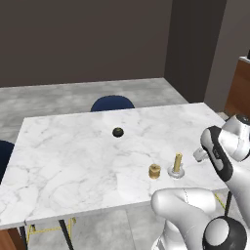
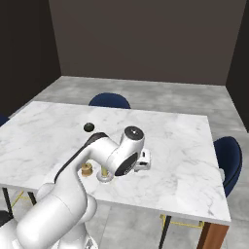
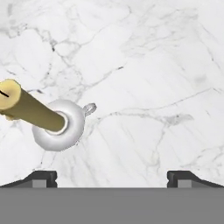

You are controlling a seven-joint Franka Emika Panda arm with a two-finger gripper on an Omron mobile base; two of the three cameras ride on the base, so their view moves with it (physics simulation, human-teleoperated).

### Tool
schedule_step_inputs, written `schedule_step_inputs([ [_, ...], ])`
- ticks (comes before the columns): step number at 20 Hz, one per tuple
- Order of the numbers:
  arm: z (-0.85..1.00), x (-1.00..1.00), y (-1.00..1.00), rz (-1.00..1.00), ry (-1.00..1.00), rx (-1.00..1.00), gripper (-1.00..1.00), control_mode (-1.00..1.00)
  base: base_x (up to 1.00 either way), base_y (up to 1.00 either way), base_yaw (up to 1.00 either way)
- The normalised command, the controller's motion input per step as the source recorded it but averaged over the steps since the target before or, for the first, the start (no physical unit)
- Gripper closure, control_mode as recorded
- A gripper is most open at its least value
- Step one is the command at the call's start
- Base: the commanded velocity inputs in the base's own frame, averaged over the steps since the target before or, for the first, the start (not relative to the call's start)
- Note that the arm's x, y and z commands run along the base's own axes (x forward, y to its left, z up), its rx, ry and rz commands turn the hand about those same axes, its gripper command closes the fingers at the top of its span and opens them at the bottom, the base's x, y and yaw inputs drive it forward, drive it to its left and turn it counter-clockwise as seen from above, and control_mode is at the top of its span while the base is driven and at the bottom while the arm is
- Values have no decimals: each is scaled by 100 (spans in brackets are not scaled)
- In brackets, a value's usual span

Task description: Pick the candle and candle from the dining table and place them in the open cabinet. Close the cabinet after placing the objects.

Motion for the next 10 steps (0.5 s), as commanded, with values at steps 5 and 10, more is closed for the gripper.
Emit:
schedule_step_inputs([
  [5, -15, 0, -17, 13, -3, 11, -100, -100, 0, 0, 0],
  [10, -9, 0, -5, 15, -5, 13, -100, -100, 0, 0, 0],
])
